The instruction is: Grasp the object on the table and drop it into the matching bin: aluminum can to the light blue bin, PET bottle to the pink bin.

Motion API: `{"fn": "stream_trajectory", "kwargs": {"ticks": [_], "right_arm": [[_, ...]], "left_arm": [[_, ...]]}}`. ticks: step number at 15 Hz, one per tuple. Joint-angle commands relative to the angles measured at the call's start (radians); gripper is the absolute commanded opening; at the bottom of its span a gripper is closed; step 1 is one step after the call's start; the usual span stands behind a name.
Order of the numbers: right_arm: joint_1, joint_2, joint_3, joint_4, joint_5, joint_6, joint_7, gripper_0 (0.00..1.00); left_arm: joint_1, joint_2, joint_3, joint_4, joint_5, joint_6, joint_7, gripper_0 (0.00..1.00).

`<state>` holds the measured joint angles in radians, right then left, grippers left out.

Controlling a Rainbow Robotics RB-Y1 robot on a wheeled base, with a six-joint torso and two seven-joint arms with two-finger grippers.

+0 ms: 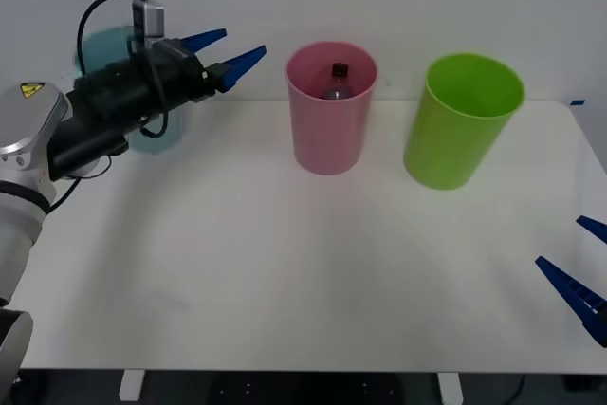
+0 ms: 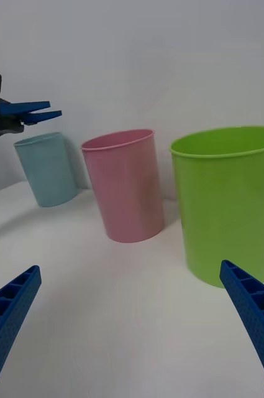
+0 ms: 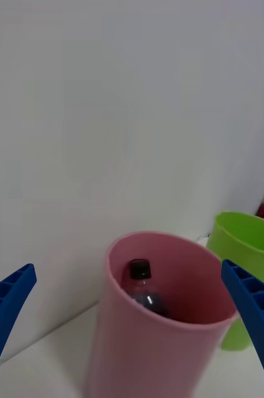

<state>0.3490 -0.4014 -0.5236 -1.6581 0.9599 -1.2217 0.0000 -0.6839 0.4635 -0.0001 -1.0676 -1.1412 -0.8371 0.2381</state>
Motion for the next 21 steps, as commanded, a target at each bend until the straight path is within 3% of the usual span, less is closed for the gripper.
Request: {"fn": "stream_trajectory", "kwargs": {"ticks": [1, 7, 13, 16, 21], "right_arm": [[0.000, 0.000, 0.000, 0.000, 0.000, 0.000, 0.000, 1.00], [0.000, 0.000, 0.000, 0.000, 0.000, 0.000, 0.000, 1.00], [0.000, 0.000, 0.000, 0.000, 0.000, 0.000, 0.000, 1.00], [0.000, 0.000, 0.000, 0.000, 0.000, 0.000, 0.000, 1.00], [0.000, 0.000, 0.000, 0.000, 0.000, 0.000, 0.000, 1.00]], "left_arm": [[0.099, 0.026, 0.066, -0.063, 0.000, -0.027, -0.016, 1.00], [0.354, 0.029, 0.244, -0.252, -0.046, -0.106, -0.045, 1.00], [0.543, 0.029, 0.402, -0.408, -0.114, -0.310, -0.069, 1.00], [0.652, 0.033, 0.466, -0.492, -0.115, -0.387, -0.086, 1.00], [0.839, 0.035, 0.522, -0.632, -0.063, -0.407, -0.103, 1.00]]}}
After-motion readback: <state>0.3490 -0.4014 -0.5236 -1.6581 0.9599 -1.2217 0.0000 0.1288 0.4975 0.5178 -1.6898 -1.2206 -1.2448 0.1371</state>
